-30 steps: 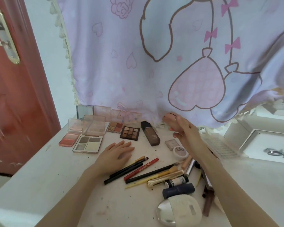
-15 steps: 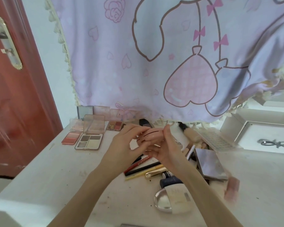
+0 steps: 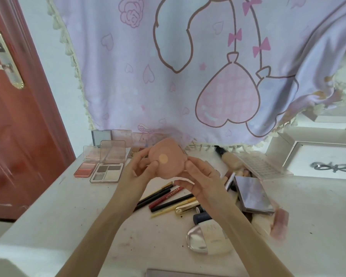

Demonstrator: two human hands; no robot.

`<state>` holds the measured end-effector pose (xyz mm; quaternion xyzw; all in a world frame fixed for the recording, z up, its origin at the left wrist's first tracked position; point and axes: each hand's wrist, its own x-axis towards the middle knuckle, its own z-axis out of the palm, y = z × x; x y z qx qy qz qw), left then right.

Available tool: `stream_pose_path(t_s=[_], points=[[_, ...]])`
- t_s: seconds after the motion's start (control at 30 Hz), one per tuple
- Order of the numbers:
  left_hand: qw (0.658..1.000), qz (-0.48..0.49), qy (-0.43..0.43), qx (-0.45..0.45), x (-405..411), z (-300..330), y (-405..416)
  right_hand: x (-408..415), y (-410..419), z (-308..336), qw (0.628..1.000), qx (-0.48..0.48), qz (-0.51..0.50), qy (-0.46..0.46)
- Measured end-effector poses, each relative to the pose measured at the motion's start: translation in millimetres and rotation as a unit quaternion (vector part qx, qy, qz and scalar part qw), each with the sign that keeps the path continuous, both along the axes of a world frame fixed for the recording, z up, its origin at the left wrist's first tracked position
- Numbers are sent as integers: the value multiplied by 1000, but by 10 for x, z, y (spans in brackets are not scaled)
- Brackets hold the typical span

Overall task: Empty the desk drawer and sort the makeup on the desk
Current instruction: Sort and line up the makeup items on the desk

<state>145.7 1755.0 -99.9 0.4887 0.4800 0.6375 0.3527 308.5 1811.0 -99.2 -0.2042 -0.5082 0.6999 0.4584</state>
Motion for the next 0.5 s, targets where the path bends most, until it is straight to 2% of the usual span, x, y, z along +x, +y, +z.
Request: stream_pose_path(t_s=[0.27, 0.33, 0.43, 0.5], points=[[988, 55, 139, 42, -90, 52, -30, -19, -38, -57, 997, 61, 33, -31], [986, 60, 151, 34, -97, 48, -32, -24, -29, -66, 997, 50, 51, -41], [987, 67, 145, 16, -73, 27, -35, -35, 5, -96, 993, -18, 107, -40], [989, 54, 139, 1, -50, 27, -52, -40, 29, -134, 991, -11, 113, -67]])
